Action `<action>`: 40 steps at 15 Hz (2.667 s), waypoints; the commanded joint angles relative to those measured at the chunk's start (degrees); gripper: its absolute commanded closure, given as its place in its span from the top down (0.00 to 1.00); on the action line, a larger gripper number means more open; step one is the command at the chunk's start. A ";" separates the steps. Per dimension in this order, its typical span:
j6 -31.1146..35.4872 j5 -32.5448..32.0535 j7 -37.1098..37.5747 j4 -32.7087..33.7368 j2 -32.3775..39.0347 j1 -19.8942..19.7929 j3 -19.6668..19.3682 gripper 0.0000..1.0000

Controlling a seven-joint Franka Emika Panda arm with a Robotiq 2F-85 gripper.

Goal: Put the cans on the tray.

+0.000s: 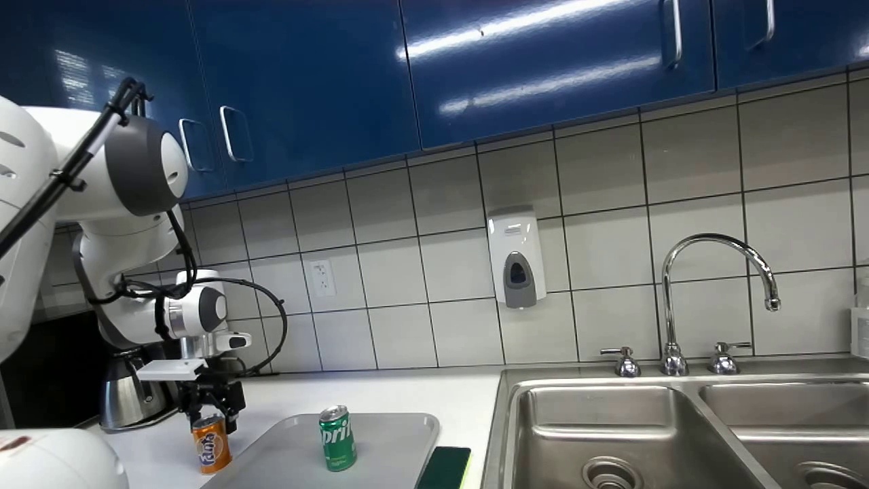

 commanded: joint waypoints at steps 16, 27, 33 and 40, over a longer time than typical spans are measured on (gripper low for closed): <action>-4.27 0.46 -0.56 -0.33 -2.28 1.33 0.09 1.00; -5.87 0.77 -0.18 -1.01 -2.68 1.17 0.15 1.00; -5.75 0.76 0.07 -1.25 -2.83 1.19 0.10 0.74; -5.94 0.66 0.23 -1.30 -2.98 1.22 0.01 0.38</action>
